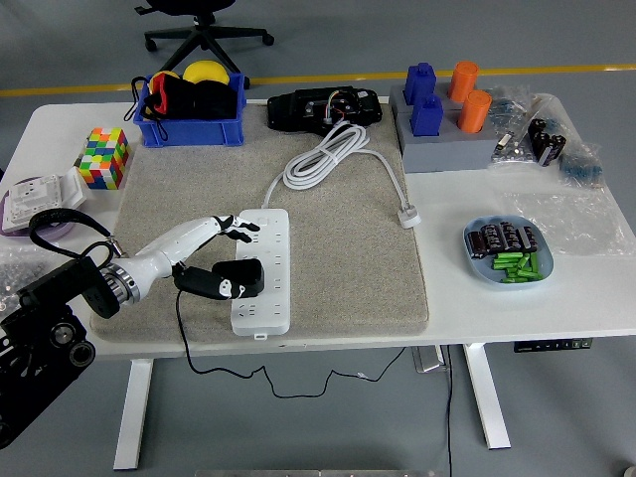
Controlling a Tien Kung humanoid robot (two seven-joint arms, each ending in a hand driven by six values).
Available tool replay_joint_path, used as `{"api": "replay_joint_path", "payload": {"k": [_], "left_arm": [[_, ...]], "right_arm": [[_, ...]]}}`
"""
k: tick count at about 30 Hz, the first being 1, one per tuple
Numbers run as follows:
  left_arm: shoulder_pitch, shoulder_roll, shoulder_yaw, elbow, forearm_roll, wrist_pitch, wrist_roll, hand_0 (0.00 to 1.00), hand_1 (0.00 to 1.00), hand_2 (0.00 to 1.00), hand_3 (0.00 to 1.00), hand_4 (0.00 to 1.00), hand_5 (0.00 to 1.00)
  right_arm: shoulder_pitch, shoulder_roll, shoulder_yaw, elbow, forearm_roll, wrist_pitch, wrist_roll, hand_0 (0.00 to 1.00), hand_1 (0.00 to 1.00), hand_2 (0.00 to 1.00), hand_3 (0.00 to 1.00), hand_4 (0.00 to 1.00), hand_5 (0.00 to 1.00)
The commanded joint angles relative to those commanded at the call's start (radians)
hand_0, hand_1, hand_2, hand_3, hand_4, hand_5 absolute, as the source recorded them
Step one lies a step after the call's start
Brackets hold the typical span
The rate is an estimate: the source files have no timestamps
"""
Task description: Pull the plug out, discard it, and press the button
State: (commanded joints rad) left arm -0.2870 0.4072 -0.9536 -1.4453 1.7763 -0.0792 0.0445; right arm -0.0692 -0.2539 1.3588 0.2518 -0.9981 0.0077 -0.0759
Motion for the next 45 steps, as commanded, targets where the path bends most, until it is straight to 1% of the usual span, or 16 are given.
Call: {"api": "replay_joint_path", "payload": {"k": [3, 6, 7, 12, 13, 18, 19, 24, 25, 30, 31, 36, 37, 42, 43, 45], "left_arm": [[-0.002, -0.002, 0.006, 0.005, 0.003, 0.009, 0.001, 0.804, 0.754, 0.66, 0.771, 0.998, 0.002], [-0.009, -0.008, 0.02, 0.021, 0.015, 0.02, 0.007, 0.804, 0.754, 0.66, 0.771, 0.998, 0.002], [-0.011, -0.009, 0.023, 0.024, 0.019, 0.02, 0.01, 0.781, 0.709, 0.6, 0.722, 0.935, 0.002], [-0.022, -0.013, 0.039, 0.039, 0.027, 0.023, 0.014, 0.781, 0.709, 0.6, 0.722, 0.935, 0.002], [-0.023, -0.013, 0.04, 0.04, 0.027, 0.024, 0.014, 0.733, 0.614, 0.534, 0.618, 0.868, 0.002], [-0.028, -0.014, 0.049, 0.047, 0.019, 0.03, 0.016, 0.733, 0.614, 0.534, 0.618, 0.868, 0.002], [-0.028, -0.014, 0.05, 0.049, 0.02, 0.029, 0.02, 0.619, 0.498, 0.489, 0.591, 0.829, 0.002], [-0.032, -0.016, 0.051, 0.054, 0.009, 0.02, 0.035, 0.619, 0.498, 0.489, 0.591, 0.829, 0.002], [-0.033, -0.016, 0.051, 0.054, 0.007, 0.017, 0.037, 0.527, 0.423, 0.455, 0.58, 0.748, 0.002], [-0.035, -0.016, 0.049, 0.052, -0.008, 0.006, 0.054, 0.527, 0.423, 0.455, 0.58, 0.748, 0.002], [-0.034, -0.016, 0.048, 0.051, -0.01, 0.004, 0.057, 0.442, 0.332, 0.404, 0.558, 0.713, 0.002], [-0.036, -0.016, 0.043, 0.044, -0.025, 0.007, 0.054, 0.442, 0.332, 0.404, 0.558, 0.713, 0.002], [-0.036, -0.016, 0.042, 0.043, -0.024, 0.009, 0.052, 0.424, 0.29, 0.374, 0.559, 0.678, 0.002], [-0.036, -0.014, 0.033, 0.029, -0.027, 0.02, 0.037, 0.424, 0.29, 0.374, 0.559, 0.678, 0.002], [-0.036, -0.013, 0.031, 0.025, -0.03, 0.022, 0.035, 0.435, 0.288, 0.363, 0.557, 0.657, 0.002], [-0.037, -0.012, 0.028, 0.021, -0.033, 0.023, 0.032, 0.435, 0.288, 0.363, 0.557, 0.657, 0.002]], "right_arm": [[0.0, 0.0, -0.001, 0.0, 0.0, 0.0, 0.0, 0.724, 0.678, 0.659, 0.65, 0.749, 0.604], [0.001, -0.002, -0.002, 0.0, 0.001, 0.0, 0.0, 0.724, 0.678, 0.659, 0.65, 0.749, 0.604], [0.001, -0.002, -0.003, 0.0, 0.001, 0.0, 0.0, 0.725, 0.678, 0.659, 0.65, 0.748, 0.604], [0.003, -0.002, -0.002, 0.0, 0.001, 0.0, 0.0, 0.725, 0.678, 0.659, 0.65, 0.748, 0.604], [0.003, -0.002, -0.002, 0.0, 0.001, 0.0, 0.0, 0.725, 0.679, 0.659, 0.65, 0.748, 0.603], [0.002, -0.003, -0.001, -0.001, 0.001, 0.0, 0.0, 0.725, 0.679, 0.659, 0.65, 0.748, 0.603], [0.002, -0.003, -0.002, 0.0, 0.001, 0.0, 0.0, 0.725, 0.678, 0.658, 0.65, 0.749, 0.603], [0.002, -0.002, -0.003, 0.0, 0.002, 0.0, 0.0, 0.725, 0.678, 0.658, 0.65, 0.749, 0.603], [0.002, -0.002, -0.004, 0.0, 0.002, 0.0, 0.001, 0.725, 0.678, 0.658, 0.65, 0.749, 0.603], [0.002, -0.003, -0.004, 0.0, 0.001, 0.0, 0.0, 0.725, 0.678, 0.658, 0.65, 0.749, 0.603], [0.002, -0.003, -0.004, 0.0, 0.001, 0.0, 0.001, 0.725, 0.678, 0.658, 0.651, 0.748, 0.604], [0.002, -0.003, -0.003, 0.0, 0.0, -0.001, 0.001, 0.725, 0.678, 0.658, 0.651, 0.748, 0.604], [0.002, -0.003, -0.004, 0.0, 0.001, 0.0, 0.001, 0.724, 0.679, 0.658, 0.651, 0.748, 0.605], [0.002, -0.003, -0.003, 0.0, 0.001, -0.001, 0.001, 0.724, 0.679, 0.658, 0.651, 0.748, 0.605], [0.002, -0.002, -0.002, 0.0, 0.001, -0.001, 0.001, 0.725, 0.678, 0.658, 0.651, 0.748, 0.604], [0.002, -0.002, -0.002, -0.001, 0.0, -0.001, 0.001, 0.725, 0.678, 0.658, 0.651, 0.748, 0.604]]}}
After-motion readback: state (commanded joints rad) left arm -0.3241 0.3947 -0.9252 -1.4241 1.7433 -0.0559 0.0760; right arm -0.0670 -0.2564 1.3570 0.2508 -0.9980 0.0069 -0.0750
